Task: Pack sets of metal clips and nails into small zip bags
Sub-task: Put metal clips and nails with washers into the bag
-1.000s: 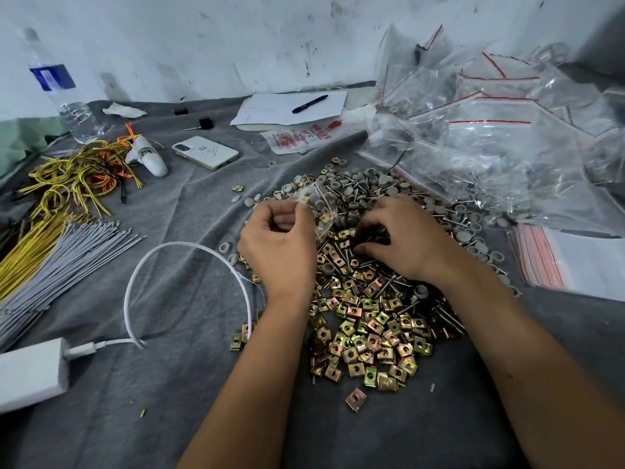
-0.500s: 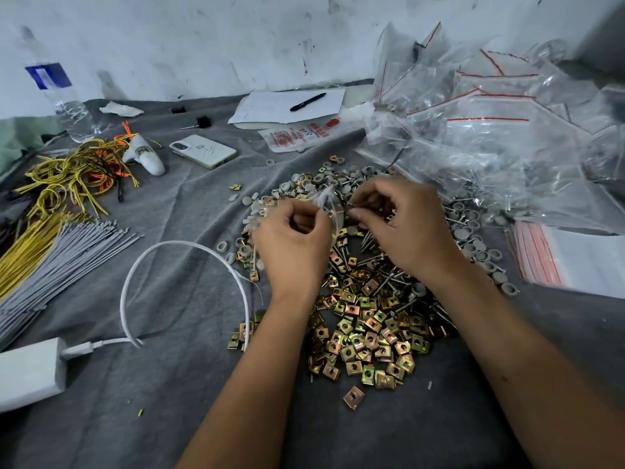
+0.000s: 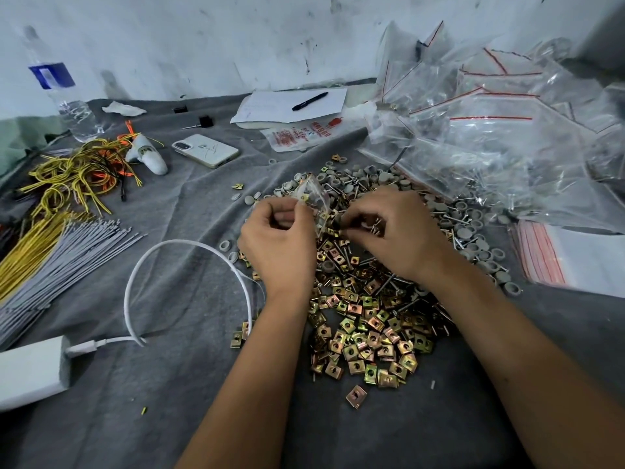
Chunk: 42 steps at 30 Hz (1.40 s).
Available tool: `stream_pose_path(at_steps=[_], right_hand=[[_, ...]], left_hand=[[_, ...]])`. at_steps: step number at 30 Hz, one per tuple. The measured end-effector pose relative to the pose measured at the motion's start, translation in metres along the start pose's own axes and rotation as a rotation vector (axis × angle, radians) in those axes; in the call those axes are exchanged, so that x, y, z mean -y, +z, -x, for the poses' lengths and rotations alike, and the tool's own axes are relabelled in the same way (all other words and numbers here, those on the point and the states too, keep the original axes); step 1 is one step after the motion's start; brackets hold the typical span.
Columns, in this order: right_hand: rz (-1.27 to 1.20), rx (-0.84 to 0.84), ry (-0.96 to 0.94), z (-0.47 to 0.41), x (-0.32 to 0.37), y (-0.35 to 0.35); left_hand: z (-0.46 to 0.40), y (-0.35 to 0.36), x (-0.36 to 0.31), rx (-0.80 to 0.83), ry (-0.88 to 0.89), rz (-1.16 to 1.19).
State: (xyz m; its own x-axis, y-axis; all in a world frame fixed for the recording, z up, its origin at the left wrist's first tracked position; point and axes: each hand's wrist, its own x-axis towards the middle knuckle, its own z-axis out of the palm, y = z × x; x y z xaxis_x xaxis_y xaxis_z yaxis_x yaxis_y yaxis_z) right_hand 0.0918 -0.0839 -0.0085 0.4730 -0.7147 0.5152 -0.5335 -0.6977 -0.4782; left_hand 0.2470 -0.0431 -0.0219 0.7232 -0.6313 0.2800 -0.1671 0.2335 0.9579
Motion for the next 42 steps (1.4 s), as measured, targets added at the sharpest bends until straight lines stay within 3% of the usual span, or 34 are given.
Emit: stream_pose_path(at_steps=[4, 9, 16, 25, 32, 42], right_hand=[[0.147, 0.337, -0.006, 0.000, -0.004, 0.004], [0.114, 0.410, 0.048, -0.003, -0.004, 0.001], [0.145, 0.331, 0.080, -0.002, 0.010, 0.007], [0.164, 0.428, 0.139, -0.008, 0.016, 0.005], [0.223, 0.313, 0.010, -0.006, 0.014, 0.015], [0.008, 0.089, 0.167, 0.000, 0.000, 0.004]], left_hand=[[-0.001, 0.000, 0.000, -0.017, -0.015, 0.003], [0.000, 0.000, 0.000, 0.002, -0.006, -0.001], [0.001, 0.002, 0.000, 0.002, -0.005, -0.005], [0.000, 0.002, 0.000, -0.002, 0.001, -0.052], [0.001, 0.003, -0.001, -0.010, 0.002, -0.074], [0.000, 0.002, -0.002, -0.034, -0.005, -0.044]])
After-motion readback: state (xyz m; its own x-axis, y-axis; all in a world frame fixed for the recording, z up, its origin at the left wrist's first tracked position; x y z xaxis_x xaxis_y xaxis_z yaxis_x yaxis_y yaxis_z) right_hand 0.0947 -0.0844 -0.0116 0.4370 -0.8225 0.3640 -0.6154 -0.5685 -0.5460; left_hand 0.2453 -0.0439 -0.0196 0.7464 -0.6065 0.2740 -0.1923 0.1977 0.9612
